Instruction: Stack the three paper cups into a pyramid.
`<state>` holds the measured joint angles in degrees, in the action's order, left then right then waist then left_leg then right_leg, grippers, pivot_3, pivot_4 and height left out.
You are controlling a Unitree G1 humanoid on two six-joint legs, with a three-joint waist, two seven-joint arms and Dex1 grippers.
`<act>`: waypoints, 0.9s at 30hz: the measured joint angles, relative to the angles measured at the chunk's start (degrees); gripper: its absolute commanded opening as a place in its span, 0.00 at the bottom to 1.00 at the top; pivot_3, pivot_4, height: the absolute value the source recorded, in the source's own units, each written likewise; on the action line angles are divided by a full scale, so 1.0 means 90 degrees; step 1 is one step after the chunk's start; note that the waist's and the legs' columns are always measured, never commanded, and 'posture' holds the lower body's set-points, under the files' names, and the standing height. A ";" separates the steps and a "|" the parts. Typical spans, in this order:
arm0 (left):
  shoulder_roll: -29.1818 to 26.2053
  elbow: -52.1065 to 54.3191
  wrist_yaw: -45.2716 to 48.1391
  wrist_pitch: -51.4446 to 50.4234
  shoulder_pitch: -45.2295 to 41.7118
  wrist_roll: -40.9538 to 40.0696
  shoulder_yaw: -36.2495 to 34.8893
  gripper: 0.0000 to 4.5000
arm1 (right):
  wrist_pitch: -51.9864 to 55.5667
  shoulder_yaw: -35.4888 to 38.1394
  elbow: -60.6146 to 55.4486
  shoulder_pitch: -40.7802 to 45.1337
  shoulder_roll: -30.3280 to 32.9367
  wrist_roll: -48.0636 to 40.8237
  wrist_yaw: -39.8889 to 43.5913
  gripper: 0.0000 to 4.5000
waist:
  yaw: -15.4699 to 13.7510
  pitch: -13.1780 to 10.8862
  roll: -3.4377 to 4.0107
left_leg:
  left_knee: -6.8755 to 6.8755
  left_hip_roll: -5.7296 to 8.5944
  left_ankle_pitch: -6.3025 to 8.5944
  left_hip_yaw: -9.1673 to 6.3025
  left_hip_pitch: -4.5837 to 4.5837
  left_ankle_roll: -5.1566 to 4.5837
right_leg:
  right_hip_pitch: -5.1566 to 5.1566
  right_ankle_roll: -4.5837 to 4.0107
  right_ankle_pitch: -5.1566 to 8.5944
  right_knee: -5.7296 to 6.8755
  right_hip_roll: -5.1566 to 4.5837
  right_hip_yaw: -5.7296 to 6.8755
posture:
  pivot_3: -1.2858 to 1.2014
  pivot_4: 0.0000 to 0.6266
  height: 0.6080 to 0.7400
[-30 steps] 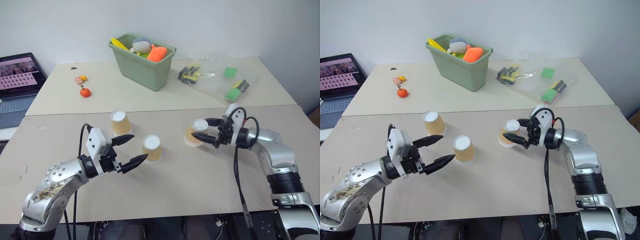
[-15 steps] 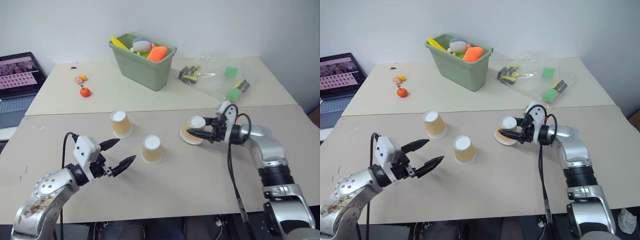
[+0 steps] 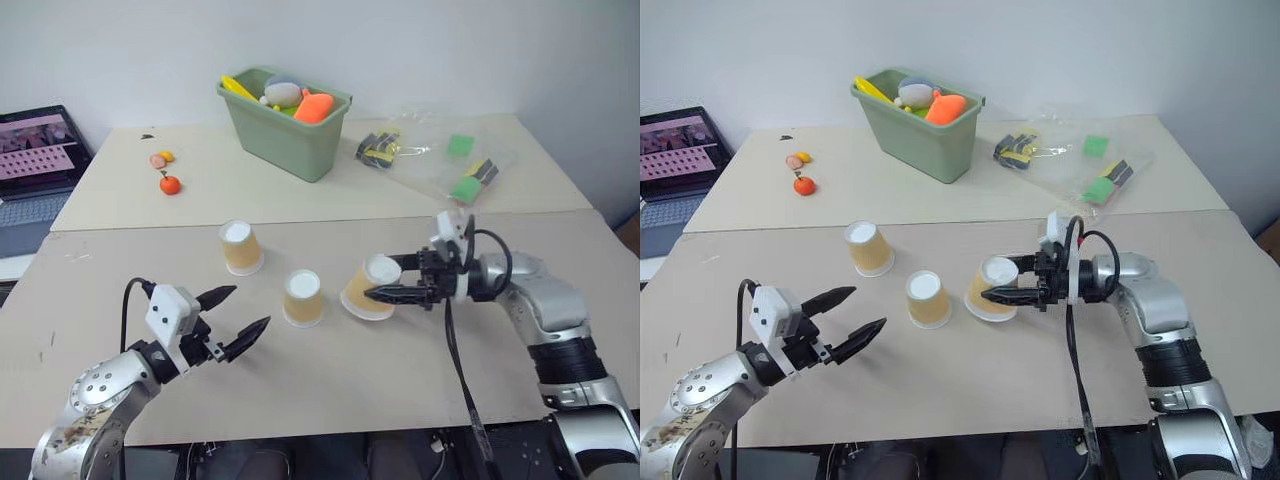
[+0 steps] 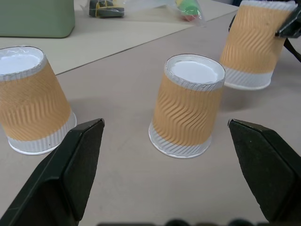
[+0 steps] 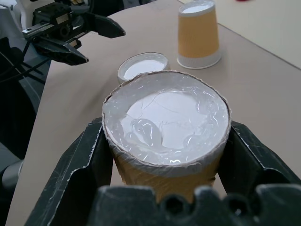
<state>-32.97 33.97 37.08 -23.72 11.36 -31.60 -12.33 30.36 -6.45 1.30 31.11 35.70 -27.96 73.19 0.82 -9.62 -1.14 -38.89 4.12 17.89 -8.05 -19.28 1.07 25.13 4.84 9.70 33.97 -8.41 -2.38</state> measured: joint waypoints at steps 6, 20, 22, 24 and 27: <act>0.0037 0.0004 -0.0049 -0.0007 -0.0015 -0.0006 -0.0001 1.00 | -0.0575 -0.0500 0.0118 -0.0198 -0.0198 0.0487 0.0128 0.65 | 0.0006 0.0000 0.0000 | -0.0002 0.0000 -0.0001 0.0000 0.0003 0.0002 | 0.0000 0.0000 0.0000 0.0003 0.0000 0.0000 | 0.52 0.24 1.00; 0.0121 0.0163 -0.0173 -0.0022 -0.0033 -0.0090 -0.0014 1.00 | -0.1388 -0.0551 0.1347 0.0621 -0.0703 0.0966 0.0320 0.65 | 0.0021 0.0000 0.0000 | 0.0000 -0.0001 -0.0001 0.0002 0.0002 0.0005 | 0.0002 -0.0002 -0.0001 0.0002 0.0001 0.0000 | 0.52 0.24 1.00; 0.0142 0.0169 -0.0210 -0.0022 -0.0017 -0.0103 -0.0014 1.00 | -0.1425 -0.0594 0.1362 0.0621 -0.0753 0.0982 0.0368 0.65 | 0.0029 0.0000 0.0000 | -0.0001 -0.0001 -0.0001 0.0002 0.0003 0.0006 | 0.0002 -0.0002 -0.0001 0.0002 0.0001 0.0000 | 0.52 0.24 1.00; 0.0159 0.0174 -0.0250 -0.0022 0.0000 -0.0114 -0.0013 1.00 | -0.1432 -0.0662 0.1380 0.0622 -0.0811 0.0997 0.0410 0.65 | 0.0032 0.0000 0.0000 | -0.0001 -0.0001 -0.0001 0.0002 0.0003 0.0006 | 0.0002 -0.0002 -0.0001 0.0003 0.0001 -0.0001 | 0.52 0.24 1.00; 0.0173 0.0175 -0.0296 -0.0022 0.0029 -0.0129 -0.0013 1.00 | -0.1460 -0.0679 0.1496 0.0651 -0.0905 0.1028 0.0421 0.65 | 0.0031 0.0000 0.0001 | -0.0001 -0.0001 -0.0001 0.0002 0.0003 0.0006 | 0.0002 -0.0002 -0.0001 0.0003 0.0001 -0.0001 | 0.52 0.24 1.00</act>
<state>-31.41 35.55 34.41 -23.92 11.62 -32.76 -12.45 17.22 -12.56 14.76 36.97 27.56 -18.70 76.98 1.10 -9.62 -1.13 -38.90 4.11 17.89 -8.04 -19.25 1.13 25.15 4.82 9.69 33.99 -8.41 -2.38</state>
